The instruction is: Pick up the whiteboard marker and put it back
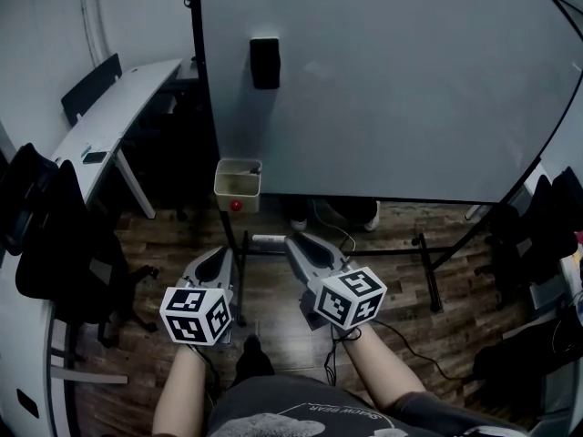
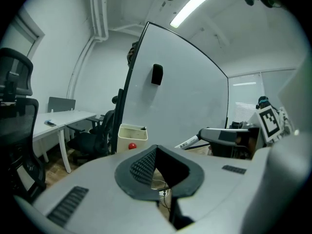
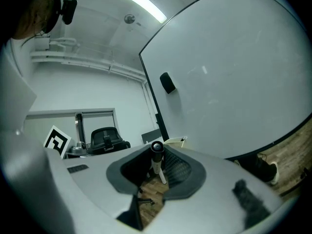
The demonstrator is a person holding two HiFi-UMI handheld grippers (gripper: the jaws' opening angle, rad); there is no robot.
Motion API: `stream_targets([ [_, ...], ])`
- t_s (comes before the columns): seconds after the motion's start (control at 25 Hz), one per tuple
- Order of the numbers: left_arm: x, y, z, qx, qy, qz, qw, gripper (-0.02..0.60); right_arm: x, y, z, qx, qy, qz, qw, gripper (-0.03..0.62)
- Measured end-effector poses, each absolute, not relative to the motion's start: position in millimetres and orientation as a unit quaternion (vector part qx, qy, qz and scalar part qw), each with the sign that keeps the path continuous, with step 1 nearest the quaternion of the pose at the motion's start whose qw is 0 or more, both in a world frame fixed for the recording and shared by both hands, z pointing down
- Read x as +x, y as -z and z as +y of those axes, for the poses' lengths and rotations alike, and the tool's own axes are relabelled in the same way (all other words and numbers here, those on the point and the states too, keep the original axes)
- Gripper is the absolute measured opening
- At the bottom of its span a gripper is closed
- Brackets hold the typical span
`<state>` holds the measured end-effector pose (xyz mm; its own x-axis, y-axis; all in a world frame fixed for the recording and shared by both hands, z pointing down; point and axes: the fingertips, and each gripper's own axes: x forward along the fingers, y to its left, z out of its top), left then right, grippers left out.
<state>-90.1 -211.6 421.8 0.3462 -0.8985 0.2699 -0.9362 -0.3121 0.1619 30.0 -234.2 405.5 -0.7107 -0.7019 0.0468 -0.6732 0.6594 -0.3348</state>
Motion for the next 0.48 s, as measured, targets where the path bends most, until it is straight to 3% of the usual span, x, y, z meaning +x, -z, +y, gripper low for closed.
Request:
stream_targets([
  [0.48, -121, -413, -286, 0.817, -0.067, -0.558, 0.132, 0.014, -2, -387, -315, -0.392, 0.150, 0.906, 0.056, 0.084],
])
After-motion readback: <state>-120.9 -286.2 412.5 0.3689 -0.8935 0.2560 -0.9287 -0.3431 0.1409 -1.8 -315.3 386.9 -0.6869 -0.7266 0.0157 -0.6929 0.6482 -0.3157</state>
